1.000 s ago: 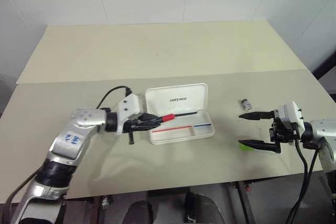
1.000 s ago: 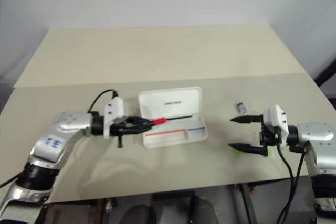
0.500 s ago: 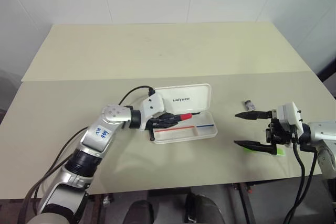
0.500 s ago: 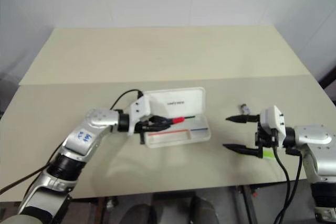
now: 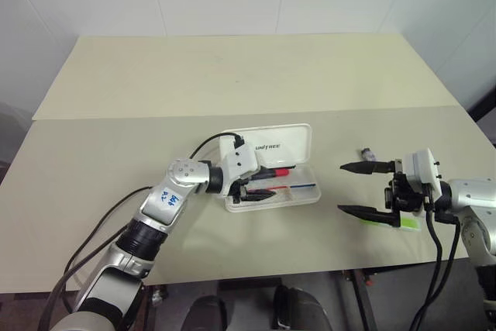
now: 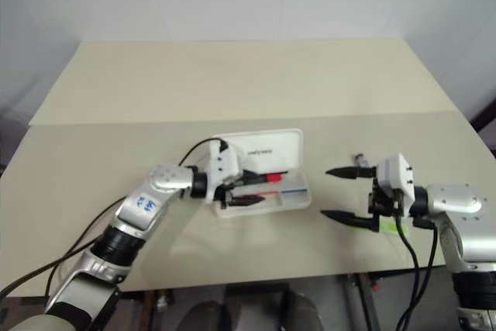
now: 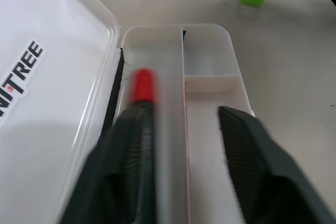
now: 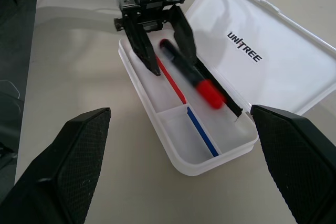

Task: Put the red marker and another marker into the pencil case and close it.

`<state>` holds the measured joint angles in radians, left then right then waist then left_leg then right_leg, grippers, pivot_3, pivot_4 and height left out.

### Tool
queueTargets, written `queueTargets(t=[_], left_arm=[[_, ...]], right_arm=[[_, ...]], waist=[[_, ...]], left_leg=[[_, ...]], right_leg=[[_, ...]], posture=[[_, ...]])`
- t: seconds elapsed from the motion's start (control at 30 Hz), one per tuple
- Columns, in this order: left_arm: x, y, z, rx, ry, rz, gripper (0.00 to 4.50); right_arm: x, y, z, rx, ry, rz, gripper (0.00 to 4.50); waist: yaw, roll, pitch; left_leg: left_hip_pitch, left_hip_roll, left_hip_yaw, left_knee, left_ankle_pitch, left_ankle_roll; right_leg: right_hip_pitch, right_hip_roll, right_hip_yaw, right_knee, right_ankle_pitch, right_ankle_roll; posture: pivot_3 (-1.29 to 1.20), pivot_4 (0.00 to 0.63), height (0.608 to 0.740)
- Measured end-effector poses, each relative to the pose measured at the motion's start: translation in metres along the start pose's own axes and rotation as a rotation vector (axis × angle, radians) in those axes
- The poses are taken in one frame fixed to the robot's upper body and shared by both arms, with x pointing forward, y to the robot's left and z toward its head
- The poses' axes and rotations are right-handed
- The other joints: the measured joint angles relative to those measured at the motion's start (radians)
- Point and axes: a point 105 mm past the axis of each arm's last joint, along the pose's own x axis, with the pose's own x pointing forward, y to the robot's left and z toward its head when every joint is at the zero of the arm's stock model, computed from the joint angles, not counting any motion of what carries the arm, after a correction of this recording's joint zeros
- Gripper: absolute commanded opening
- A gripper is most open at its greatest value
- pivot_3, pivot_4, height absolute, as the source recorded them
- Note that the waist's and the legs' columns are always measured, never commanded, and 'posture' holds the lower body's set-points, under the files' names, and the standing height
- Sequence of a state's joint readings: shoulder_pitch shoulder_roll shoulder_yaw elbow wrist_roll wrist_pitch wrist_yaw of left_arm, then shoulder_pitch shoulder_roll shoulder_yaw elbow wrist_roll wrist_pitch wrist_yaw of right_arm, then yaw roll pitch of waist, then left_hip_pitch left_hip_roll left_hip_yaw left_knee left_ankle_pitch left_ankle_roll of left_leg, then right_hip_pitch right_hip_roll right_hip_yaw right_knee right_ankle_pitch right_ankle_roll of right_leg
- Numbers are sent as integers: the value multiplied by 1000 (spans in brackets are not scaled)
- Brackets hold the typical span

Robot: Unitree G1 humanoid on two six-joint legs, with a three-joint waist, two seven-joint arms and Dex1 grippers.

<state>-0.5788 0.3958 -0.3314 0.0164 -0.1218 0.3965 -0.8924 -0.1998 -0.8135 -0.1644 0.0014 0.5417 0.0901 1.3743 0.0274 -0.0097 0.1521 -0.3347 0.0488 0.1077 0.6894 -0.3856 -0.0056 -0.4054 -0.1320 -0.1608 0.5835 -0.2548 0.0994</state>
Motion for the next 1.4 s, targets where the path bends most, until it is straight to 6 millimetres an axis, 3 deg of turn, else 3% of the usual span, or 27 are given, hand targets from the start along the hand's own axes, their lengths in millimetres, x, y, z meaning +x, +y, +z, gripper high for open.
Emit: queueTargets(t=[0.1,0.33,0.57,0.73,1.0,1.13,1.4], left_arm=[[0,-1,1,3,-4,-7,4486],[-3,-19,19,22,-91,-92,4486],[-29,-26,28,28,-184,-81,4486],[-64,-35,32,52,-280,-63,4486],[-110,-30,44,113,-311,-12,4486],[-120,-30,49,124,-319,-2,4486],[-118,-36,44,75,-324,-26,4486]], right_arm=[[0,1,-2,8,2,-2,4500],[3,0,-1,13,-16,-12,4500],[-2,-12,0,31,-36,-79,4500],[-35,-31,-7,51,63,-183,4500],[-79,-46,-28,110,244,-301,4500],[-101,-37,-36,138,310,-317,4500],[-101,3,-39,228,351,-182,4500]], waist=[[0,0,0],[-1,0,0],[-1,0,0],[-3,1,0],[-2,1,1],[-3,2,0],[-2,2,1]], left_leg=[[0,0,0,0,0,0],[0,0,-1,1,0,0],[0,0,-3,2,0,0],[0,0,-3,2,0,0],[1,0,-5,3,0,0],[1,0,-5,2,0,0],[2,0,-6,2,0,0]], right_leg=[[0,0,0,0,0,0],[1,0,0,0,0,0],[3,0,0,0,0,0],[3,-1,0,0,0,0],[6,-1,0,-1,0,0],[6,0,-1,-2,0,0],[8,0,0,-3,0,0]], posture=[[0,150,740],[0,150,740],[0,150,740],[0,150,740],[0,150,740],[0,150,740],[0,150,740]])
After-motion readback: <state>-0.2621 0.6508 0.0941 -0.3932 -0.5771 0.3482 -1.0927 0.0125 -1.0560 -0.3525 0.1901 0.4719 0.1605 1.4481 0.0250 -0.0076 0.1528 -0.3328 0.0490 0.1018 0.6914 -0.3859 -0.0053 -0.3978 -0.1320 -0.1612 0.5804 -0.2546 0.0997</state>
